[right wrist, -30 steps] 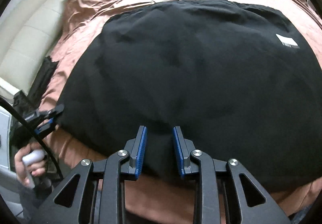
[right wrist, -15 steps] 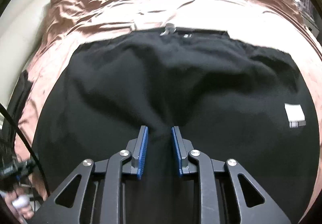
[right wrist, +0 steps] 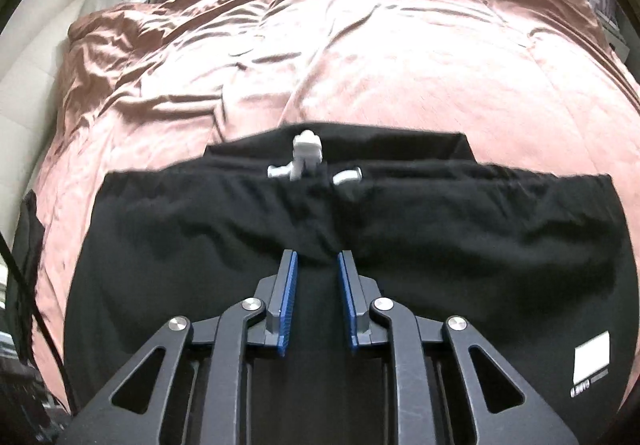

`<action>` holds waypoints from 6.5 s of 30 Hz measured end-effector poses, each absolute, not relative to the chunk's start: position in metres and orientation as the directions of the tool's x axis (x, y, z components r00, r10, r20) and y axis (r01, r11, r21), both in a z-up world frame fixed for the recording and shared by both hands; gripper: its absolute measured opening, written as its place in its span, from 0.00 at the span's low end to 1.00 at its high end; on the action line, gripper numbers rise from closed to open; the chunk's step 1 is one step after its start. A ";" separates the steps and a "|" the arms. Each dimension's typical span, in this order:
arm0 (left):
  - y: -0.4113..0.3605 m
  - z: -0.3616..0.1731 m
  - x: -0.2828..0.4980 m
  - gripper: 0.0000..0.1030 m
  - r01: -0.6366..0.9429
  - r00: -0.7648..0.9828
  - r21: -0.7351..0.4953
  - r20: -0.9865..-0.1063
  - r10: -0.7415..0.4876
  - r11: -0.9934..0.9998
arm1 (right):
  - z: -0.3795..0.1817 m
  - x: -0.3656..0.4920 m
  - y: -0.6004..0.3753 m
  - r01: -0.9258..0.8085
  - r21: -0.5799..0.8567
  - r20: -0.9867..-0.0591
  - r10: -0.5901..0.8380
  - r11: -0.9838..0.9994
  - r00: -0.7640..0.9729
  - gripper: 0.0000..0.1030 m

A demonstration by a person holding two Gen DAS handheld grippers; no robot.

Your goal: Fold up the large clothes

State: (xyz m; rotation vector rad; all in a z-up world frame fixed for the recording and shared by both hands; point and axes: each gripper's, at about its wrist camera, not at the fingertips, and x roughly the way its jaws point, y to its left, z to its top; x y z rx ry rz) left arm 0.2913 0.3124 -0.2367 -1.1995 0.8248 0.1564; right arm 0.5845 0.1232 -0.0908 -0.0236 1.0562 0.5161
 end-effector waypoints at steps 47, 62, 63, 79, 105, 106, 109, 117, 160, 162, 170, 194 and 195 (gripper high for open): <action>0.168 -0.038 0.381 0.09 -0.060 0.803 -0.741 -0.434 -0.409 0.669 | -0.114 0.429 -0.051 -0.378 0.589 -0.669 0.694 0.714 0.268 0.18; 0.050 -0.037 0.466 0.10 0.056 0.668 -0.682 -0.518 -0.535 0.730 | -0.096 0.426 -0.225 -0.192 0.723 -0.515 0.702 0.664 0.492 0.68; 0.043 -0.040 0.471 0.10 0.059 0.654 -0.680 -0.527 -0.542 0.731 | -0.099 0.425 -0.236 -0.173 0.731 -0.510 0.697 0.660 0.504 0.67; -0.014 -0.081 0.496 0.63 0.116 0.495 -0.690 -0.583 -0.644 0.714 | -0.109 0.399 -0.296 -0.073 0.776 -0.489 0.670 0.627 0.559 0.68; 0.075 -0.188 0.471 0.64 -0.241 0.423 -0.467 -0.840 -0.341 0.851 | -0.130 0.438 -0.249 -0.097 0.773 -0.478 0.677 0.627 0.560 0.05; 0.073 -0.191 0.472 0.64 -0.241 0.417 -0.463 -0.843 -0.340 0.853 | -0.131 0.435 -0.251 -0.093 0.776 -0.477 0.676 0.624 0.562 0.05; 0.066 -0.192 0.471 0.61 -0.229 0.422 -0.444 -0.847 -0.322 0.866 | -0.136 0.430 -0.255 -0.082 0.775 -0.482 0.671 0.626 0.563 0.05; 0.057 -0.189 0.475 0.50 -0.201 0.410 -0.443 -0.848 -0.336 0.874 | -0.180 0.432 -0.266 0.016 0.773 -0.541 0.646 0.634 0.538 0.04; 0.147 -0.195 0.585 0.74 -0.252 0.529 -0.537 -0.773 -0.350 0.805 | -0.096 0.618 -0.207 -0.267 0.625 -0.614 0.673 0.733 0.411 0.81; 0.144 -0.198 0.596 0.74 -0.238 0.525 -0.536 -0.773 -0.357 0.810 | -0.101 0.630 -0.202 -0.269 0.613 -0.631 0.665 0.743 0.399 0.81; 0.138 -0.206 0.631 0.74 -0.237 0.519 -0.504 -0.789 -0.330 0.831 | -0.125 0.656 -0.210 -0.195 0.660 -0.634 0.678 0.725 0.373 0.81; 0.127 -0.227 0.602 0.72 -0.224 0.470 -0.594 -0.761 -0.448 0.773 | -0.157 0.697 -0.209 -0.164 0.861 -0.457 0.874 0.481 0.168 0.66; 0.126 -0.226 0.603 0.70 -0.232 0.468 -0.587 -0.766 -0.440 0.776 | -0.161 0.698 -0.208 -0.160 0.863 -0.456 0.876 0.479 0.160 0.54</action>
